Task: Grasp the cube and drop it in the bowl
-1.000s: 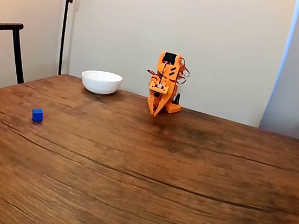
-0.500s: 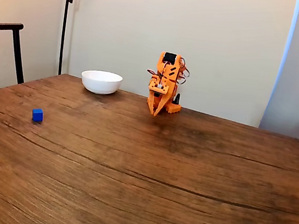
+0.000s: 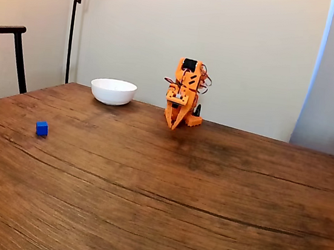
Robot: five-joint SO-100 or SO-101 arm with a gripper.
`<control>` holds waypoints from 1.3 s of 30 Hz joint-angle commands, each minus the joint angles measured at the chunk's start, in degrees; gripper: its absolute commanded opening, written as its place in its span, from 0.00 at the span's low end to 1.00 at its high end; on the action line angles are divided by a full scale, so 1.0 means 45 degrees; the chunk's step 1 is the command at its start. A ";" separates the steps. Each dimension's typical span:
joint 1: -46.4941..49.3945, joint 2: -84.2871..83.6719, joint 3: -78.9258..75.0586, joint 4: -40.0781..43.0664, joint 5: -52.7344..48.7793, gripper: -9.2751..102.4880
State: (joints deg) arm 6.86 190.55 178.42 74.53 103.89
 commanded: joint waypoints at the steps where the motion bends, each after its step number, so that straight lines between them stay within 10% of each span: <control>1: 0.0020 -0.0176 -0.0020 0.0820 0.0059 0.08; 39: 0.0059 -0.0156 -0.0020 0.0781 -0.0137 0.08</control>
State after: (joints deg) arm 6.86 190.55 178.42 74.53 103.89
